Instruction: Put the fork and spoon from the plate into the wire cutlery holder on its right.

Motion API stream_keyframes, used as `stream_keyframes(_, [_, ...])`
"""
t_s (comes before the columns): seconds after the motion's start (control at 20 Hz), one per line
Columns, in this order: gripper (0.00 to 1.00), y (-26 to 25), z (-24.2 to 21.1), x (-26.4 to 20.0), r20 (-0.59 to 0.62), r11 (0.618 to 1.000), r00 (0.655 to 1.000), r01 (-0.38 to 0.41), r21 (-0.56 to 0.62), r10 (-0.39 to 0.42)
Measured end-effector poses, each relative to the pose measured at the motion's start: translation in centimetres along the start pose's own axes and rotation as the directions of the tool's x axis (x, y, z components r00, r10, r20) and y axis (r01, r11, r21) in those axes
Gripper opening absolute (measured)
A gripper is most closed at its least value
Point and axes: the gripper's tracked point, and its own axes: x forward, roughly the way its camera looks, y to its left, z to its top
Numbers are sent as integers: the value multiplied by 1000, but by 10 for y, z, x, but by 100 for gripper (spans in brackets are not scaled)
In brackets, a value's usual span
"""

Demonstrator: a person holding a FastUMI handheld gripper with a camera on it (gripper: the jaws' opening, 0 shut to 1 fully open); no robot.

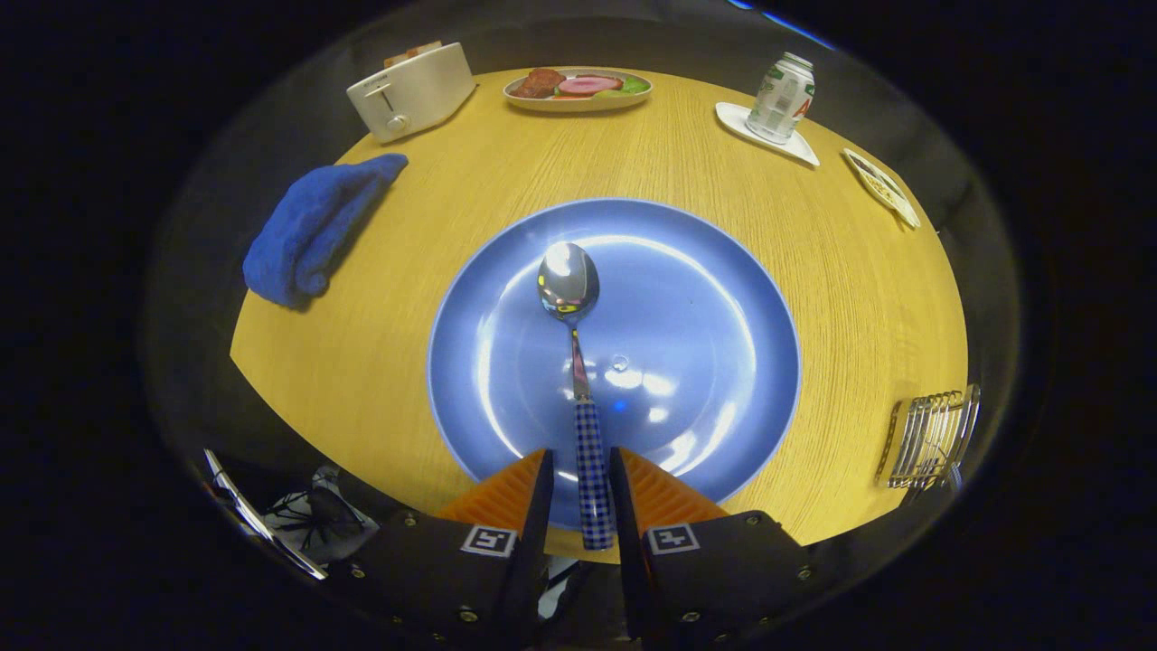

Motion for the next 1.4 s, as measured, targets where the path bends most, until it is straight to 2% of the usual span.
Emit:
stream_keyframes(0.1, [10, -8, 0, -2, -23, 1000, 1000, 2, -6, -3])
stream_keyframes(0.3, [10, -18, 0, -10, -64, 997, 998, -20, -81, 15])
stream_keyframes(0.6, [10, -57, 4, -50, -80, 969, 996, 5, -249, -25])
stream_keyframes(0.85, [10, -84, -2, -88, -82, 957, 996, 22, -288, -47])
stream_keyframes(1.2, [9, -163, -25, -152, -108, 939, 982, 111, -325, -154])
stream_keyframes(1.4, [10, -212, -42, -196, -136, 931, 963, 179, -319, -232])
